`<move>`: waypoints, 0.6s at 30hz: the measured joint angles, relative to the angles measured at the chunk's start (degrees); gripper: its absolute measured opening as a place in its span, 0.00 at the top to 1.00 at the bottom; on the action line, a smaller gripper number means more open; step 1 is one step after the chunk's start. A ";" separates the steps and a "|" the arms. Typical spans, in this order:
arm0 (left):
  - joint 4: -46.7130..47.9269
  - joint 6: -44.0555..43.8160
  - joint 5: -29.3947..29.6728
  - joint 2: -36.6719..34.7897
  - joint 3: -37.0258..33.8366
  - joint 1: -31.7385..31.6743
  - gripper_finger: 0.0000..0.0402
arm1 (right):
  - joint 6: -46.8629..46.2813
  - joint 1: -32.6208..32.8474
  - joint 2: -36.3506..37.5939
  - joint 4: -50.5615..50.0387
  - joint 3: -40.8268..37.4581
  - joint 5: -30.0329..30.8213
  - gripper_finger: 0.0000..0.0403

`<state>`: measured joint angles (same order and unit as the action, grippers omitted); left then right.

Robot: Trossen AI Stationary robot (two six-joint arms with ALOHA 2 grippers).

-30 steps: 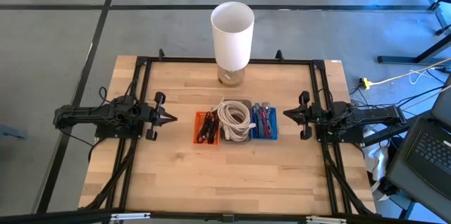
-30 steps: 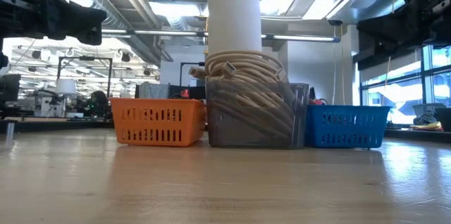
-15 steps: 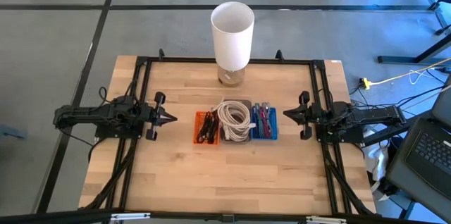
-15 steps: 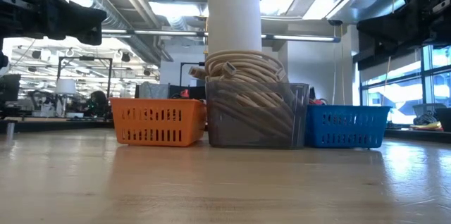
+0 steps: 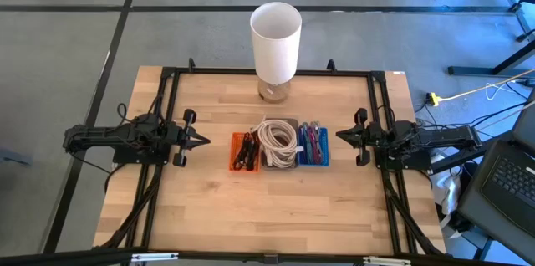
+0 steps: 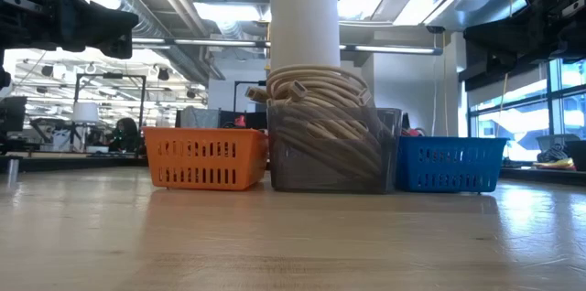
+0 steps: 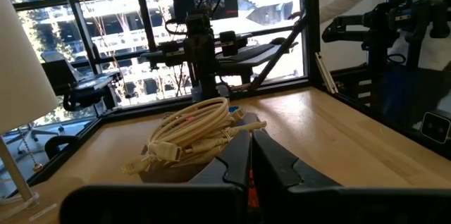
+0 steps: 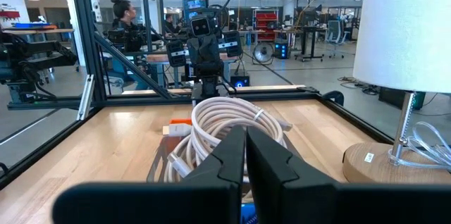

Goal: Pick & Place USB Port
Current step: Return to Home Position

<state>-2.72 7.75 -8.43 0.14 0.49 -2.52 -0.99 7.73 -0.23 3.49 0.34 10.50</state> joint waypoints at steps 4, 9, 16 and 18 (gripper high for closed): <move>0.00 0.00 0.01 0.00 0.00 0.00 0.99 | 0.02 0.00 0.00 0.00 0.00 0.00 0.95; -0.02 0.02 0.02 0.00 -0.02 0.00 0.98 | 0.01 -0.01 0.00 0.00 0.00 0.00 0.95; -0.01 0.00 0.01 0.00 -0.02 0.00 0.98 | 0.00 0.00 0.00 0.00 0.00 0.00 0.95; -0.02 0.02 0.02 0.00 -0.02 0.00 0.98 | 0.01 -0.01 0.00 0.00 0.00 -0.01 0.95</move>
<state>-2.74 7.77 -8.40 0.14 0.47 -2.52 -0.98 7.71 -0.23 3.49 0.34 10.49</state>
